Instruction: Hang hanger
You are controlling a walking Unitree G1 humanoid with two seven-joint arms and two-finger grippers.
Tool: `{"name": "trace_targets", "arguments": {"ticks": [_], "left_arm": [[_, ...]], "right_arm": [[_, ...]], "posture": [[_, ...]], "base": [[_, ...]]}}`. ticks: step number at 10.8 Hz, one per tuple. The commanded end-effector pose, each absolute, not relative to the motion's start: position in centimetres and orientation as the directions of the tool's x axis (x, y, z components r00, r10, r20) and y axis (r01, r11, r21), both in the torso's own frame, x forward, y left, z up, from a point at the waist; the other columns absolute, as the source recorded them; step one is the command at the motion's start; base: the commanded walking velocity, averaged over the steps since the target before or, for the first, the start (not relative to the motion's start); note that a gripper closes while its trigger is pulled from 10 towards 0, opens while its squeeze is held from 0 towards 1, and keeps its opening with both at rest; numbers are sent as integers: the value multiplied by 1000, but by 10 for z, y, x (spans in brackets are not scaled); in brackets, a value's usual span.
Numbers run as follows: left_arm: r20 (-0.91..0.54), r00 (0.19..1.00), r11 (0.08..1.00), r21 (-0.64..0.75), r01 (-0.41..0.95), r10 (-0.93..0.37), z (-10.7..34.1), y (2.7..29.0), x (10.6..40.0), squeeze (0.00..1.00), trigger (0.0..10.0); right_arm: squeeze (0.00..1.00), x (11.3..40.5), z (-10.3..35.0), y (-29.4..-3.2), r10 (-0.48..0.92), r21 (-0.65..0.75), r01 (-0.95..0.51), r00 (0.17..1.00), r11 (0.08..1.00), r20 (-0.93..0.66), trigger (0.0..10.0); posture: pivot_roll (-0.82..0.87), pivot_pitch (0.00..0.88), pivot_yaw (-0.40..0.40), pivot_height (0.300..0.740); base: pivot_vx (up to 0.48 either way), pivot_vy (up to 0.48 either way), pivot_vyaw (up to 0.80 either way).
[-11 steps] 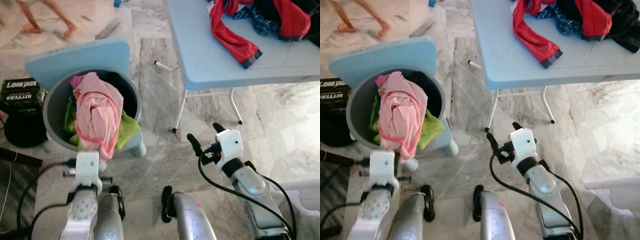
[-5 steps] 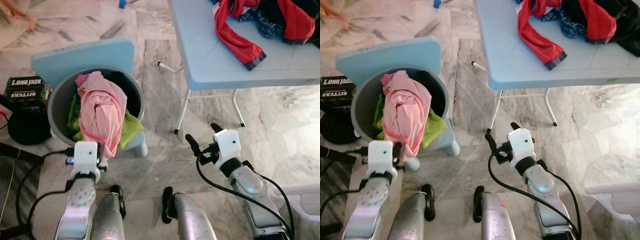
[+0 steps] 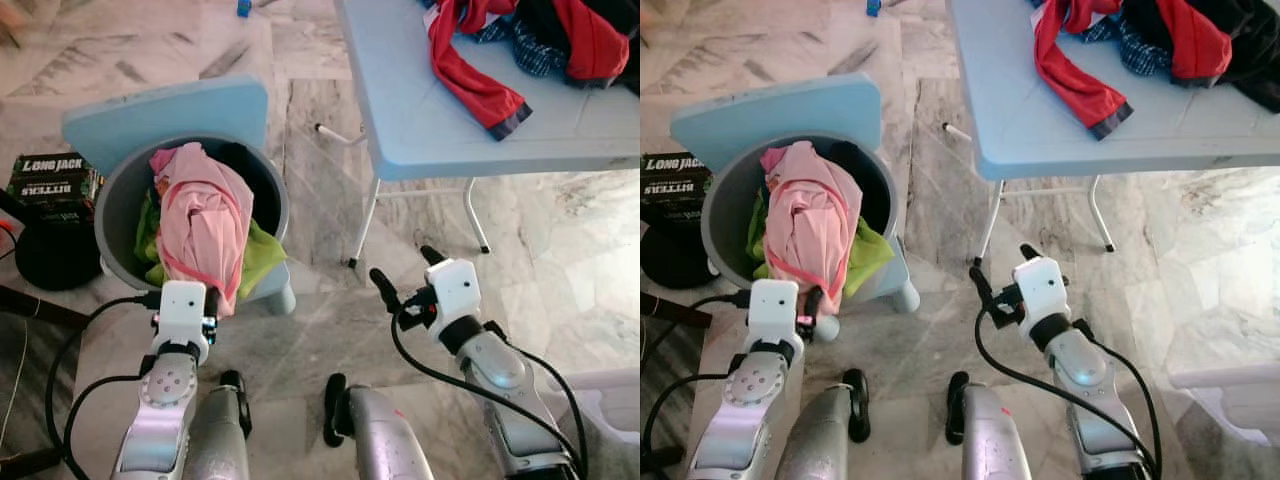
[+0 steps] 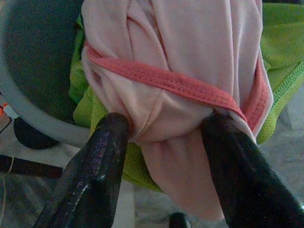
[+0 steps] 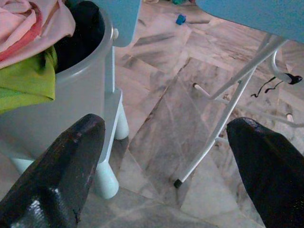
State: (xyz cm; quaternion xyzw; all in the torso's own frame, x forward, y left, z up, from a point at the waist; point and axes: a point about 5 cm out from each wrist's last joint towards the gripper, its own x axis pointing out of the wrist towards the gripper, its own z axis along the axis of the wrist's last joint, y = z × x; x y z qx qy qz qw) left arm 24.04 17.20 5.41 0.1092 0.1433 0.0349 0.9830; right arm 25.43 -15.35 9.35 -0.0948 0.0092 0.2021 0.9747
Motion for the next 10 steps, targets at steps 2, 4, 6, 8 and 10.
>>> {"name": "trace_targets", "arguments": {"ticks": [2,4,6,8,10], "left_arm": [[-349,934,974,226,3,78,39,172,235,0,10000],[-324,943,972,234,-5,83,39,178,241,0,1961],[-298,950,970,243,-20,95,43,182,253,0,10000],[-270,959,966,259,-16,89,48,180,255,0,10000],[-238,967,952,307,-17,94,50,178,252,0,10000]], "right_arm": [[0,250,86,-156,384,-180,-393,919,902,-84,10000],[0,249,86,-155,383,-177,-393,920,902,-85,10000],[0,249,86,-156,380,-178,-389,921,904,-85,10000],[0,249,86,-157,376,-178,-385,923,905,-85,10000],[0,248,85,-156,378,-175,-388,922,905,-87,10000]], "posture": [[-60,294,-99,740],[-63,295,-99,740],[-66,294,-100,740],[-70,293,-96,740],[-66,292,-97,740]], "base": [[0,0,0],[0,0,0],[0,0,0],[0,0,0],[0,0,0]]}}
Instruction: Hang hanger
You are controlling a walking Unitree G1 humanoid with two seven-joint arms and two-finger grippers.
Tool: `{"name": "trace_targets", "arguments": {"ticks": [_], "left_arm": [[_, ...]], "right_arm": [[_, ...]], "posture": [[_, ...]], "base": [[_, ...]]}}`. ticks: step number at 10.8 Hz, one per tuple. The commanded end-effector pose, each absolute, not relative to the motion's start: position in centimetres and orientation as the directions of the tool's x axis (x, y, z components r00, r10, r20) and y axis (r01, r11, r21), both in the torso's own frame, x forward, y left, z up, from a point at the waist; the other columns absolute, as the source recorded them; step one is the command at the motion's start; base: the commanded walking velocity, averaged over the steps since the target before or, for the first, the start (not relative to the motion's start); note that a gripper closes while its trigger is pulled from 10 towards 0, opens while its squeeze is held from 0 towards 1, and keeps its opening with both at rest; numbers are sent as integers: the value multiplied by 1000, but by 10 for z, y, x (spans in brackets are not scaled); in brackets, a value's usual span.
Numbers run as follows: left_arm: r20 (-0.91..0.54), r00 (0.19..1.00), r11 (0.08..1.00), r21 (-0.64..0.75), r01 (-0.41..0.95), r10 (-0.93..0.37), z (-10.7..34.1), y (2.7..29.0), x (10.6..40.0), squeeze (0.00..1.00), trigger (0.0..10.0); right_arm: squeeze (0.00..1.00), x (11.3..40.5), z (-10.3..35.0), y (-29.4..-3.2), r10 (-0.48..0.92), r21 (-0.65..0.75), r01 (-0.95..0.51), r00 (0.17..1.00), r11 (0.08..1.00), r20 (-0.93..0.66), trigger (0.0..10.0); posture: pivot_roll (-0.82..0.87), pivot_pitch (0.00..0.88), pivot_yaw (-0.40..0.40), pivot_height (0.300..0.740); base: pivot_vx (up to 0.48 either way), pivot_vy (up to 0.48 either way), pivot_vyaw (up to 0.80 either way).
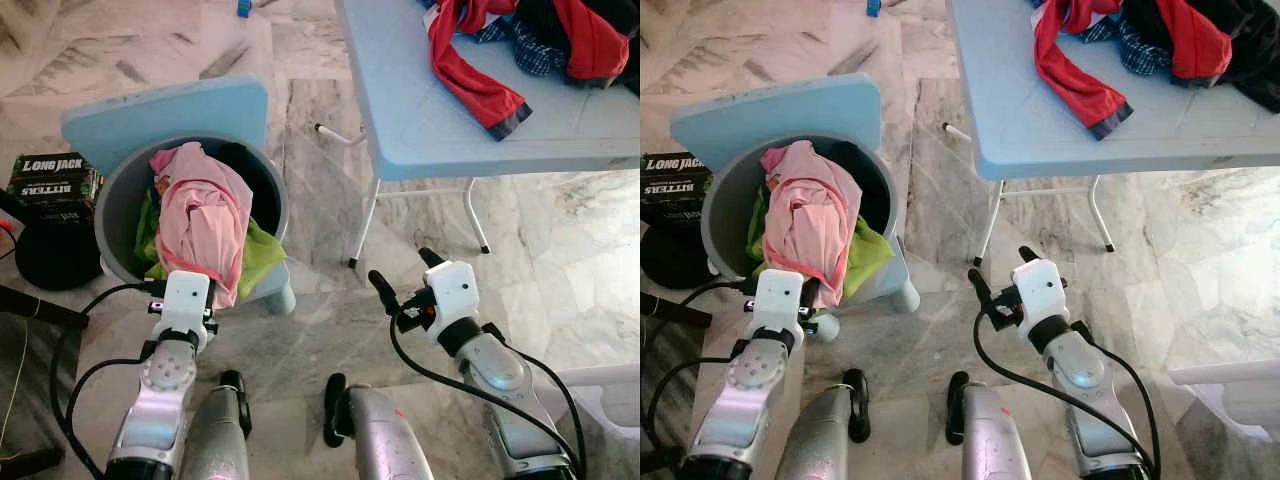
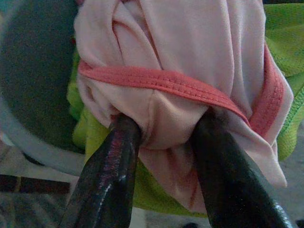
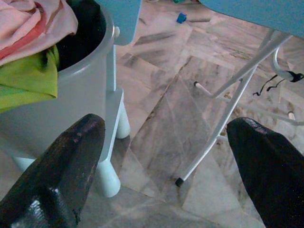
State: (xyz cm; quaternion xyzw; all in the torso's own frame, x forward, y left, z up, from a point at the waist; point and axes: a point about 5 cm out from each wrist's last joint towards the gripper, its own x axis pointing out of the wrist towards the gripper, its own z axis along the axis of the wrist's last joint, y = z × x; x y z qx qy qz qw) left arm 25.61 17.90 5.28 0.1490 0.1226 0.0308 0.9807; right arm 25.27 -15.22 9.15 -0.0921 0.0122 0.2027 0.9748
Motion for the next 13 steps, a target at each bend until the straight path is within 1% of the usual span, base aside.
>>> {"name": "trace_targets", "arguments": {"ticks": [1,3,4,5,7,8,9,12,13], "left_arm": [[-222,969,946,322,-34,111,52,179,251,0,10000],[-187,964,929,352,-113,188,53,191,251,0,10000],[-194,965,936,338,-102,175,52,191,255,0,10000],[-188,973,949,308,-70,133,53,185,260,0,10000],[-184,976,956,287,-59,115,51,183,272,0,10000],[-190,977,961,271,-46,101,49,183,276,0,6941],[-187,979,967,253,-34,83,48,181,279,0,0],[-176,982,969,247,-18,63,46,179,279,0,0],[-174,983,970,245,-15,59,45,179,278,0,0]], "right_arm": [[0,248,85,-156,380,-175,-390,921,904,-88,10000],[0,250,84,-158,377,-178,-388,922,905,-90,10000],[0,250,84,-157,379,-177,-389,921,904,-90,10000],[0,250,85,-156,380,-178,-390,921,903,-89,10000],[0,251,86,-158,375,-180,-384,923,906,-84,10000],[0,250,86,-158,371,-182,-380,925,907,-84,10000],[0,251,87,-159,368,-184,-377,926,908,-82,10000],[0,251,87,-158,377,-171,-385,923,907,-80,10000],[0,249,87,-154,427,-131,-434,901,891,-84,10000]], "posture": [[-67,292,-97,740],[-64,291,-99,740],[-64,289,-100,740],[-69,286,-99,740],[-76,283,-99,740],[-81,282,-100,740],[-82,281,-100,740],[-79,279,-97,740],[-79,279,-97,740]], "base": [[0,0,0],[0,0,0],[0,0,0],[0,0,0],[0,0,0],[0,0,0],[0,0,0],[0,0,0],[0,0,0]]}}
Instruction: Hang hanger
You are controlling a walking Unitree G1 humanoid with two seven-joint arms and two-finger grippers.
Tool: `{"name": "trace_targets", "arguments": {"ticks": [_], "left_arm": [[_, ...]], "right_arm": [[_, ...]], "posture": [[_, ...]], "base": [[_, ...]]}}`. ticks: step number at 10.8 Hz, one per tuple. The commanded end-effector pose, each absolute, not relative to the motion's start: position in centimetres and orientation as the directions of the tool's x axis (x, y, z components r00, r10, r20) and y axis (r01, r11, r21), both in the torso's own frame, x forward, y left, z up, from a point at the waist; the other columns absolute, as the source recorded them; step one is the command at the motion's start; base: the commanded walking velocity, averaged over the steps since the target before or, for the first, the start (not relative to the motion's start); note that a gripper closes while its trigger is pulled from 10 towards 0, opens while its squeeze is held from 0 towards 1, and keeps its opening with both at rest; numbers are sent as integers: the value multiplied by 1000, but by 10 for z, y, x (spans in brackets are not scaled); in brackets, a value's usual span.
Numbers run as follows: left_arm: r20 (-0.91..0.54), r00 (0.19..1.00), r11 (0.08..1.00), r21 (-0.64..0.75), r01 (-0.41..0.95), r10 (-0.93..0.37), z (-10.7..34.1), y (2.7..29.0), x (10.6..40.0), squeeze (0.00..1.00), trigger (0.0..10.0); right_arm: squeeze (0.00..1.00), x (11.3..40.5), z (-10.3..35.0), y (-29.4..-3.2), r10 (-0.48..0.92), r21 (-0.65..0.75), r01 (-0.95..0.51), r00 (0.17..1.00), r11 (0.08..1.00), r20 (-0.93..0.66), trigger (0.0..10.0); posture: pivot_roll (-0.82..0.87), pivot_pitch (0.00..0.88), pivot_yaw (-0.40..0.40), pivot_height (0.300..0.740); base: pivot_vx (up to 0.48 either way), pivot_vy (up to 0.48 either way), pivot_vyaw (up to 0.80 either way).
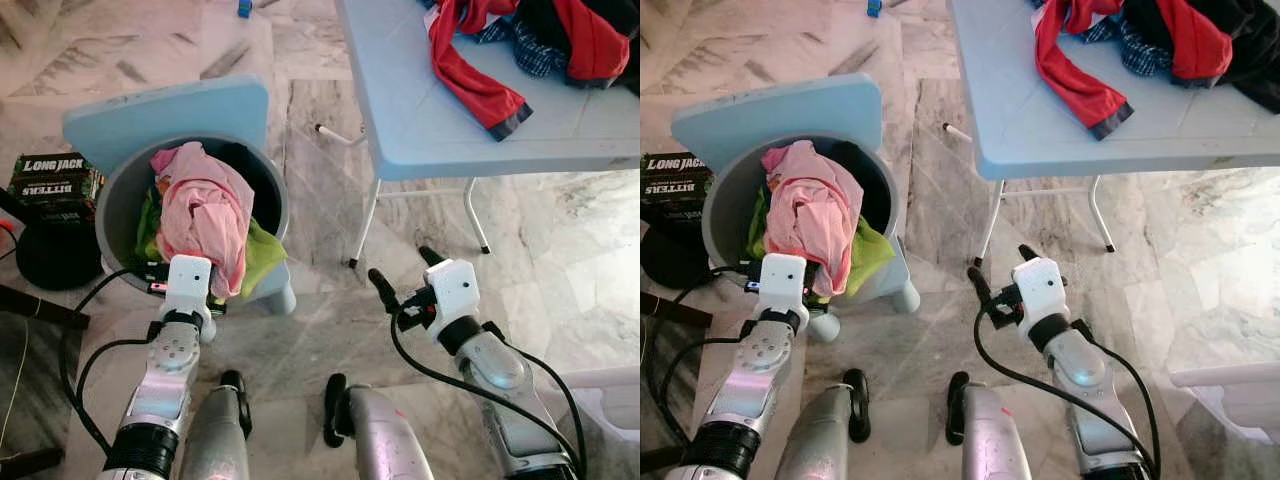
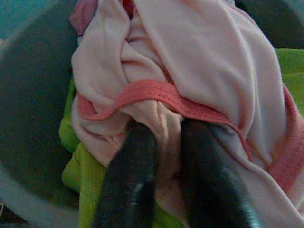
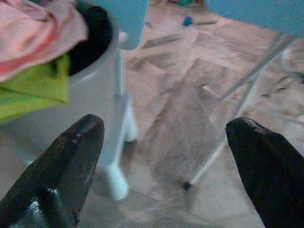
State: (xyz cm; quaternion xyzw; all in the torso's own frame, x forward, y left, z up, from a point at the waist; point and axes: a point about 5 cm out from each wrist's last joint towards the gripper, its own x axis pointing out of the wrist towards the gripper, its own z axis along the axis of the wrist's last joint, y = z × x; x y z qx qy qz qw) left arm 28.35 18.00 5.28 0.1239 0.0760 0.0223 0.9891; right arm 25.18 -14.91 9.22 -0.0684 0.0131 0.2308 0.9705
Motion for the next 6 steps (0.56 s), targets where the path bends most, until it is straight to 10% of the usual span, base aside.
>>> {"name": "trace_targets", "arguments": {"ticks": [1,6], "left_arm": [[-171,983,970,244,-18,61,45,180,279,0,0],[-127,989,968,247,-38,71,50,185,280,0,0]], "right_arm": [[0,245,90,-146,497,-79,-502,864,861,-75,10000],[0,232,89,-132,671,42,-671,734,740,-108,10000]], "posture": [[-74,275,-98,740],[-65,268,-89,740]], "base": [[0,0,0],[0,0,0]]}}
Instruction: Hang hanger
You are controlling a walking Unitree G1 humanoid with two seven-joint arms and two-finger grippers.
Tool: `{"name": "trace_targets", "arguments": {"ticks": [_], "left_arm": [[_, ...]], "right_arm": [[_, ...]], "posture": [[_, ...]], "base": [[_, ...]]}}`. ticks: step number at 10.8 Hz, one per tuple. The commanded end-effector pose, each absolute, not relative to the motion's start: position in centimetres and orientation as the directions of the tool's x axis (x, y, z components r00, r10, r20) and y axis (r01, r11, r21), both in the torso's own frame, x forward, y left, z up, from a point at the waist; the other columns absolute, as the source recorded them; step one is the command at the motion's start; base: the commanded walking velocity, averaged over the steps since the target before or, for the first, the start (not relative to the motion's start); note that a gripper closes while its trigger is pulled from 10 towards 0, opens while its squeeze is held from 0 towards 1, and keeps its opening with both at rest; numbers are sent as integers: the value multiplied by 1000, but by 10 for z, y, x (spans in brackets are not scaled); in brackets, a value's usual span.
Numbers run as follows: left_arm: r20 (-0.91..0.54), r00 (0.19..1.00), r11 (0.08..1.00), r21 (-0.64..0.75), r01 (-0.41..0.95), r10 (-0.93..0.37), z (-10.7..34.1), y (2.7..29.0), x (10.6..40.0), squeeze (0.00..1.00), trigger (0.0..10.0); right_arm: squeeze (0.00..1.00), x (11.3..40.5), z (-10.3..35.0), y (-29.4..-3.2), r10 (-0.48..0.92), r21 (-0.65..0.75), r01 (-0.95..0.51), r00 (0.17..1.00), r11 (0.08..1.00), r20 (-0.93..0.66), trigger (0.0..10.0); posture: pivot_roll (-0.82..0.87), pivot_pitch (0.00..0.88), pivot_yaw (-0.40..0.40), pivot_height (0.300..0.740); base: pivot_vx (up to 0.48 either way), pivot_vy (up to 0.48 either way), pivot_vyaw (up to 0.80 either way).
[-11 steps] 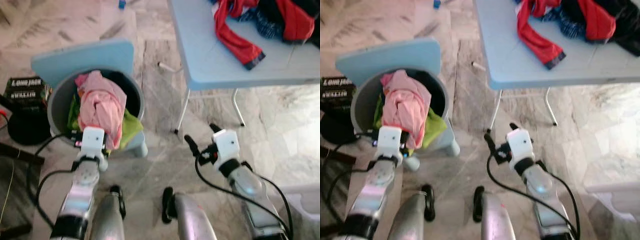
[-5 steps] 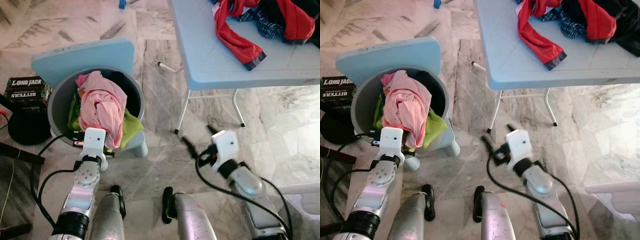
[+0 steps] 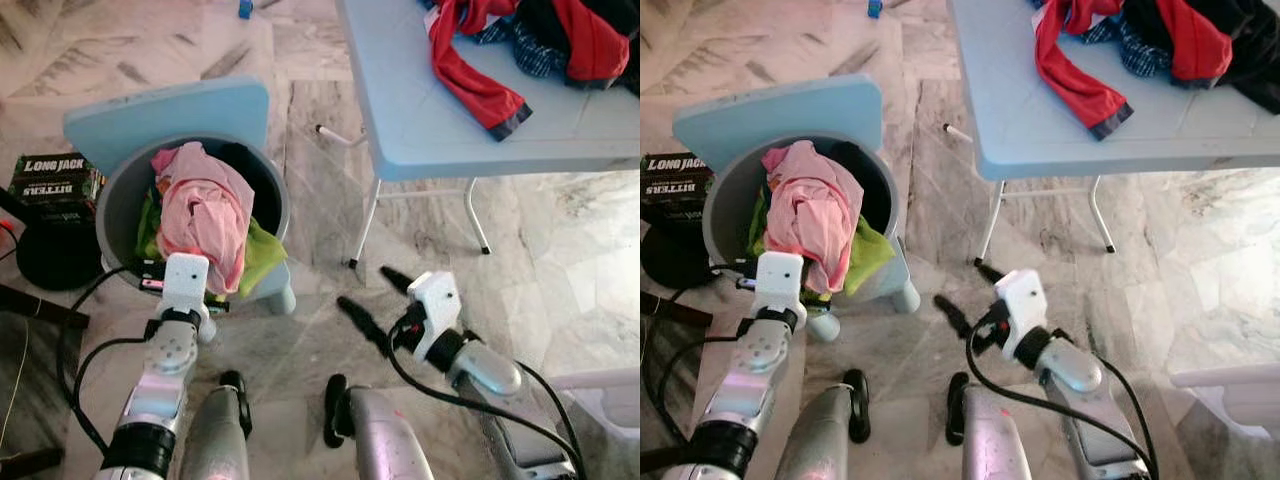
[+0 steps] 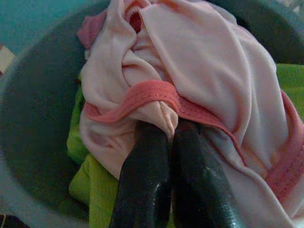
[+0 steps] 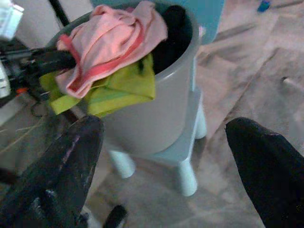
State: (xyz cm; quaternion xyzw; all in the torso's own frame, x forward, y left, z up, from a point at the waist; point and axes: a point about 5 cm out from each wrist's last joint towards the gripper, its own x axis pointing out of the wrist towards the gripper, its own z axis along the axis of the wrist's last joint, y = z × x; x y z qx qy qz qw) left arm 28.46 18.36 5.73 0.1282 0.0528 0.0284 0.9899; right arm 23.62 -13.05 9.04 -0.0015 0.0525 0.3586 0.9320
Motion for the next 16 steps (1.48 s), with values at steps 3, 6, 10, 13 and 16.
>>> {"name": "trace_targets", "arguments": {"ticks": [3,6,10,13,16], "left_arm": [[-42,984,941,303,-153,173,62,194,278,0,0],[163,979,907,383,-177,123,102,186,265,0,0],[351,933,864,492,-110,-81,143,159,246,0,0],[285,955,920,390,-43,-76,146,150,256,0,0],[99,993,959,283,28,-58,118,148,258,0,2941]], "right_arm": [[0,234,89,-131,681,49,-681,722,730,-122,10000],[0,237,87,-129,675,45,-676,727,736,-128,10000],[0,245,86,-122,648,34,-648,754,761,-107,10000],[0,251,84,-119,618,16,-619,781,785,-92,10000],[0,261,91,-126,468,59,-466,884,883,-14,10000]], "posture": [[-57,271,-76,740],[-37,278,-63,740],[5,278,-51,740],[15,262,-41,740],[21,251,-35,740]], "base": [[0,0,0],[0,0,0],[0,0,0],[0,0,0],[0,0,0]]}}
